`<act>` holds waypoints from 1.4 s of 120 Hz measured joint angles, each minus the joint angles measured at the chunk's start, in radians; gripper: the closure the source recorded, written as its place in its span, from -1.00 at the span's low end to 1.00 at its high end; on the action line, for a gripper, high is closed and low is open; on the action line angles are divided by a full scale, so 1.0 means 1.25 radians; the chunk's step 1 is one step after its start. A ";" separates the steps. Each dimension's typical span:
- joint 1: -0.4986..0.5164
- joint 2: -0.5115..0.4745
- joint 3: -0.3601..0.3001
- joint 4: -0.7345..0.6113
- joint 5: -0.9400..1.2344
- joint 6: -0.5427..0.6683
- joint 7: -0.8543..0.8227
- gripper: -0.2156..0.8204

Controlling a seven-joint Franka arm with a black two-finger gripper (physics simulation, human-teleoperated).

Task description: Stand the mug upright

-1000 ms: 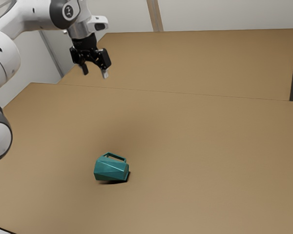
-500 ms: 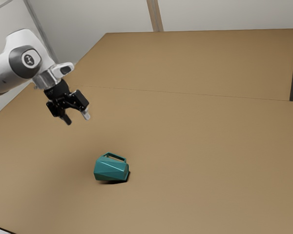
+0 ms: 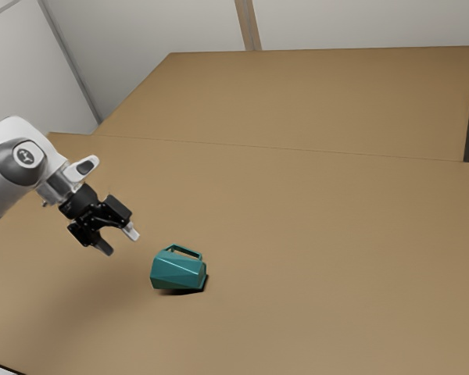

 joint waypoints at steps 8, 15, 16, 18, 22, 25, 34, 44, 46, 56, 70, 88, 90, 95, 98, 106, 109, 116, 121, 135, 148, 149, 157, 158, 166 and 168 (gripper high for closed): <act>0.000 -0.001 0.001 -0.027 -0.020 0.025 0.015 -0.58; 0.001 -0.001 0.001 -0.044 -0.031 0.047 0.028 -0.58; 0.001 -0.001 0.001 -0.046 -0.033 0.050 0.030 -0.58; 0.001 0.000 0.001 -0.049 -0.035 0.056 0.033 -0.58; 0.000 0.002 0.001 -0.053 -0.039 0.069 0.041 -0.58; -0.002 0.005 0.001 -0.055 -0.041 0.080 0.047 -0.58; -0.007 0.013 0.001 -0.058 -0.048 0.114 0.068 -0.58; -0.013 0.030 0.001 -0.059 -0.066 0.152 0.093 -0.58; -0.013 0.034 0.001 -0.059 -0.072 0.160 0.098 -0.58; -0.017 0.050 0.000 -0.059 -0.093 0.193 0.123 -0.58; -0.025 0.075 0.001 -0.064 -0.141 0.229 0.159 -0.58; -0.027 0.091 0.001 -0.093 -0.229 0.260 0.208 -0.58; -0.027 0.092 0.001 -0.094 -0.238 0.262 0.213 -0.58; -0.027 0.096 0.001 -0.096 -0.257 0.267 0.226 -0.58; -0.027 0.101 0.001 -0.096 -0.269 0.270 0.233 -0.58; -0.028 0.111 0.001 -0.097 -0.303 0.275 0.254 -0.58; -0.029 0.116 0.001 -0.097 -0.313 0.277 0.261 -0.58; -0.034 0.129 0.000 -0.096 -0.339 0.280 0.278 -0.58; -0.037 0.138 0.000 -0.096 -0.359 0.282 0.290 -0.58; -0.049 0.155 0.000 -0.095 -0.405 0.285 0.321 -0.58; -0.058 0.166 0.000 -0.093 -0.433 0.287 0.344 -0.58; -0.058 0.167 0.000 -0.093 -0.435 0.287 0.346 -0.58; -0.063 0.170 0.000 -0.093 -0.453 0.287 0.358 -0.58; -0.064 0.170 0.000 -0.093 -0.455 0.287 0.360 -0.58; -0.068 0.172 0.000 -0.093 -0.469 0.287 0.371 -0.58; -0.069 0.173 0.000 -0.093 -0.472 0.286 0.373 -0.58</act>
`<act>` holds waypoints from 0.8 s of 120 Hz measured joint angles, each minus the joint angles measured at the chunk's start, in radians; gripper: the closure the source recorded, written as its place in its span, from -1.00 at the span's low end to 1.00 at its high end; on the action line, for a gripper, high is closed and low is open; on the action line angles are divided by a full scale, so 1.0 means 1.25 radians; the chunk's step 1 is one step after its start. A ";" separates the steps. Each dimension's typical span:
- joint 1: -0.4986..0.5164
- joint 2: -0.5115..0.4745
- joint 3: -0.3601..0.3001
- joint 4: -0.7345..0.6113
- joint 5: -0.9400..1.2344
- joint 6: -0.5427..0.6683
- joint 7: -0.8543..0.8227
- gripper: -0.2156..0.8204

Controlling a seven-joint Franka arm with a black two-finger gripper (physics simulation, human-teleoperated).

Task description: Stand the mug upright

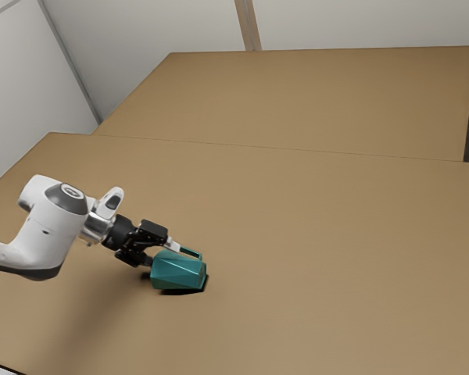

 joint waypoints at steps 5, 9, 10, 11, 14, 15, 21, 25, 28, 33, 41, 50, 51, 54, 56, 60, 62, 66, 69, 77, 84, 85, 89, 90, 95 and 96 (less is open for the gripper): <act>-0.002 0.000 0.000 -0.001 -0.006 -0.002 0.006 -0.58; -0.002 0.000 0.000 -0.001 -0.011 -0.003 0.010 -0.57; -0.002 0.000 0.000 -0.001 -0.012 -0.003 0.012 -0.56; -0.002 0.000 0.000 -0.001 -0.013 -0.004 0.013 -0.56; -0.003 0.000 0.000 -0.001 -0.017 -0.004 0.016 -0.54; -0.003 0.000 0.000 -0.001 -0.018 -0.004 0.017 -0.53; -0.005 0.000 0.000 -0.001 -0.024 -0.006 0.023 -0.48; -0.007 0.000 0.000 -0.001 -0.028 -0.006 0.026 -0.42; -0.007 -0.001 0.000 -0.001 -0.029 -0.007 0.029 -0.38; -0.008 -0.001 0.000 -0.002 -0.032 -0.008 0.033 -0.28; -0.008 -0.002 0.000 -0.004 -0.035 -0.009 0.039 -0.13; -0.009 -0.002 0.000 -0.005 -0.042 -0.012 0.044 0.05; -0.009 -0.002 0.000 -0.006 -0.043 -0.012 0.045 0.07; -0.011 -0.002 0.000 -0.006 -0.045 -0.013 0.047 0.13; -0.012 -0.002 0.000 -0.006 -0.047 -0.013 0.048 0.17; -0.014 -0.002 0.000 -0.006 -0.050 -0.014 0.050 0.25; -0.015 -0.003 0.000 -0.006 -0.051 -0.014 0.051 0.29; -0.016 -0.003 0.000 -0.006 -0.053 -0.015 0.053 0.36; -0.017 -0.003 0.000 -0.006 -0.054 -0.015 0.054 0.40; -0.018 -0.005 -0.001 -0.006 -0.056 -0.014 0.056 0.49; -0.019 -0.007 -0.001 -0.006 -0.058 -0.014 0.057 0.57; -0.020 -0.008 -0.001 -0.005 -0.058 -0.014 0.057 0.58; -0.022 -0.009 -0.001 -0.004 -0.059 -0.013 0.058 0.62; -0.022 -0.010 -0.001 -0.004 -0.059 -0.013 0.058 0.63; -0.023 -0.015 -0.005 -0.001 -0.060 -0.012 0.059 0.67; -0.023 -0.017 -0.005 -0.001 -0.060 -0.012 0.059 0.68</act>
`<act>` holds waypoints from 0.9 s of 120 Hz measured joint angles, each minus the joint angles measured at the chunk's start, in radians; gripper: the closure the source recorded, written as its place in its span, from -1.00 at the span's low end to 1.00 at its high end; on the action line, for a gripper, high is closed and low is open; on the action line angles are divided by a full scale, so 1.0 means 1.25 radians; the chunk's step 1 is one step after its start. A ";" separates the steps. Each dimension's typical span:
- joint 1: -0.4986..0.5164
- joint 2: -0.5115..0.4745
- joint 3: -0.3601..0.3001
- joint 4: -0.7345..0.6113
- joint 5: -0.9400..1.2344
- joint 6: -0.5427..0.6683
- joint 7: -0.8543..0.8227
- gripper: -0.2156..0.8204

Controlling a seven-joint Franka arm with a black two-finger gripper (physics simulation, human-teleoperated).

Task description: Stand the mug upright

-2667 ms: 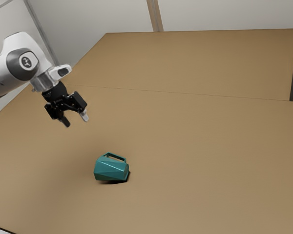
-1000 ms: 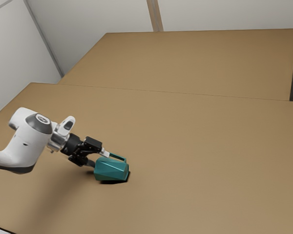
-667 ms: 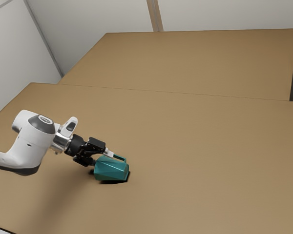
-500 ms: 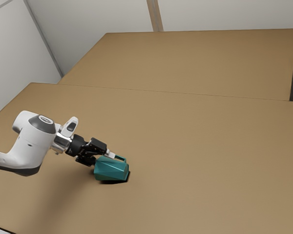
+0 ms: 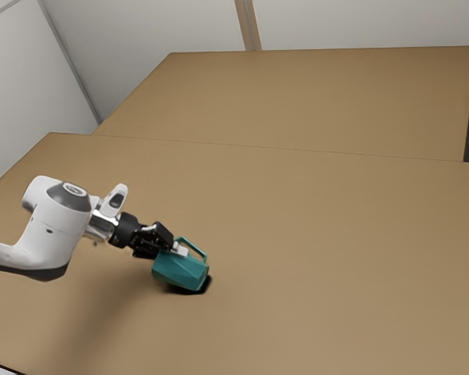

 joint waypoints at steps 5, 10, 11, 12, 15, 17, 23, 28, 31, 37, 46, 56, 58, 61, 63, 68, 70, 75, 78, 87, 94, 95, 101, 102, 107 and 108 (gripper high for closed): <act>-0.002 -0.006 -0.004 0.003 0.000 0.001 0.001 0.75; -0.007 -0.015 -0.007 0.007 0.002 0.003 0.002 0.80; -0.007 -0.016 -0.008 0.008 0.002 0.003 0.002 0.81; -0.008 -0.018 -0.009 0.009 0.003 0.004 0.003 0.82; -0.009 -0.022 -0.013 0.014 0.004 0.005 0.003 0.83; -0.010 -0.024 -0.016 0.018 0.005 0.005 0.003 0.84; -0.012 -0.027 -0.027 0.034 0.008 0.006 0.003 0.87; -0.013 -0.028 -0.035 0.053 0.019 0.007 0.000 0.88; -0.013 -0.030 -0.040 0.066 0.031 0.008 -0.002 0.89; -0.013 -0.031 -0.051 0.096 0.062 0.008 -0.011 0.90; -0.014 -0.030 -0.062 0.151 0.138 0.007 -0.031 0.91; -0.015 -0.017 -0.065 0.212 0.256 -0.004 -0.062 0.92; -0.015 -0.014 -0.065 0.224 0.284 -0.008 -0.070 0.92; -0.015 -0.009 -0.065 0.245 0.327 -0.016 -0.081 0.92; -0.015 -0.005 -0.066 0.260 0.356 -0.023 -0.088 0.92; -0.015 0.006 -0.067 0.298 0.430 -0.043 -0.108 0.93; -0.013 0.011 -0.070 0.313 0.459 -0.052 -0.116 0.93; -0.012 0.023 -0.078 0.346 0.528 -0.075 -0.134 0.93; -0.014 0.033 -0.081 0.366 0.566 -0.090 -0.145 0.93; -0.024 0.067 -0.086 0.418 0.665 -0.133 -0.177 0.93; -0.033 0.088 -0.091 0.439 0.725 -0.163 -0.199 0.93; -0.035 0.090 -0.091 0.441 0.733 -0.167 -0.202 0.93; -0.046 0.101 -0.091 0.446 0.776 -0.187 -0.220 0.93; -0.048 0.102 -0.091 0.447 0.782 -0.190 -0.223 0.93; -0.057 0.108 -0.093 0.448 0.815 -0.203 -0.237 0.93; -0.059 0.109 -0.093 0.447 0.820 -0.205 -0.240 0.93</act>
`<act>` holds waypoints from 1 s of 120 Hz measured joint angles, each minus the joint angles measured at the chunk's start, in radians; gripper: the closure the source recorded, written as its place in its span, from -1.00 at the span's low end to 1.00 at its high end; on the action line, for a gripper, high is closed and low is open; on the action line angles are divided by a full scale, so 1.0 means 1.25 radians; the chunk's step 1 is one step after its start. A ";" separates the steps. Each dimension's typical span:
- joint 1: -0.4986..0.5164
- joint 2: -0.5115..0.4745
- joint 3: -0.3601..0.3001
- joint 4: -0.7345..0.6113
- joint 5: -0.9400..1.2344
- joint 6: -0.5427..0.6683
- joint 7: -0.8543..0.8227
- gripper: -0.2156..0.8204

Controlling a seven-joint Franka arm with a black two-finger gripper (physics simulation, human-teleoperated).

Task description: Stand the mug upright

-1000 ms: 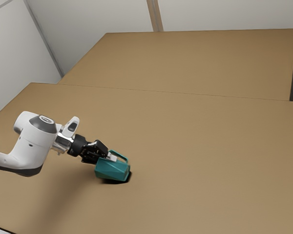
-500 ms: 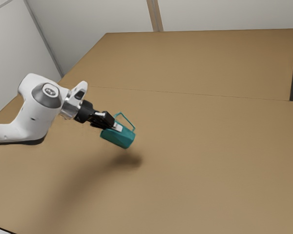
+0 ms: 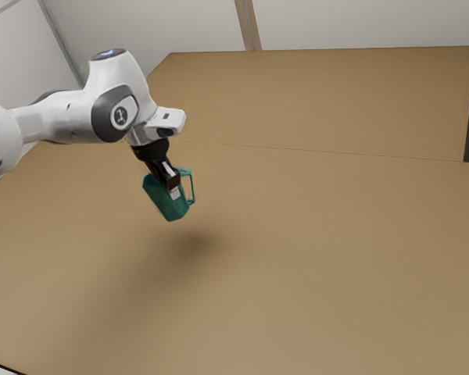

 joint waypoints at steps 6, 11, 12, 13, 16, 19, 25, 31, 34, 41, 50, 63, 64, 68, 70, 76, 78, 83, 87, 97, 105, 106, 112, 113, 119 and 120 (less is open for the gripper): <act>-0.010 0.007 -0.002 -0.003 0.030 -0.010 -0.015 0.93; -0.017 0.011 -0.003 -0.009 0.052 -0.013 -0.027 0.93; -0.018 0.011 -0.004 -0.011 0.055 -0.013 -0.029 0.93; -0.018 0.012 -0.005 -0.014 0.059 -0.013 -0.032 0.93; -0.018 0.012 -0.009 -0.022 0.069 -0.010 -0.038 0.93; -0.015 0.012 -0.014 -0.031 0.081 -0.006 -0.044 0.93; -0.009 0.008 -0.027 -0.054 0.104 0.010 -0.056 0.93; -0.007 -0.002 -0.036 -0.086 0.122 0.033 -0.068 0.93; -0.008 -0.011 -0.038 -0.106 0.129 0.047 -0.073 0.93; -0.013 -0.033 -0.040 -0.147 0.143 0.081 -0.085 0.93; -0.020 -0.056 -0.041 -0.191 0.154 0.125 -0.098 0.93; -0.012 -0.071 -0.041 -0.236 0.170 0.187 -0.116 0.93; -0.011 -0.072 -0.041 -0.239 0.171 0.192 -0.117 0.93; -0.006 -0.077 -0.041 -0.255 0.175 0.212 -0.122 0.93; -0.003 -0.079 -0.041 -0.263 0.177 0.223 -0.124 0.93; 0.002 -0.086 -0.042 -0.284 0.183 0.252 -0.130 0.93; 0.002 -0.088 -0.042 -0.290 0.184 0.262 -0.133 0.93; 0.002 -0.091 -0.042 -0.302 0.187 0.282 -0.138 0.93; 0.001 -0.092 -0.042 -0.308 0.189 0.296 -0.141 0.93; 0.000 -0.092 -0.042 -0.320 0.192 0.325 -0.150 0.93; -0.001 -0.089 -0.042 -0.323 0.193 0.342 -0.157 0.93; -0.001 -0.089 -0.042 -0.324 0.193 0.344 -0.158 0.93; -0.001 -0.086 -0.042 -0.326 0.193 0.353 -0.162 0.93; -0.001 -0.086 -0.042 -0.327 0.193 0.354 -0.163 0.93; 0.001 -0.086 -0.042 -0.329 0.193 0.359 -0.168 0.93; 0.001 -0.086 -0.042 -0.329 0.193 0.359 -0.169 0.93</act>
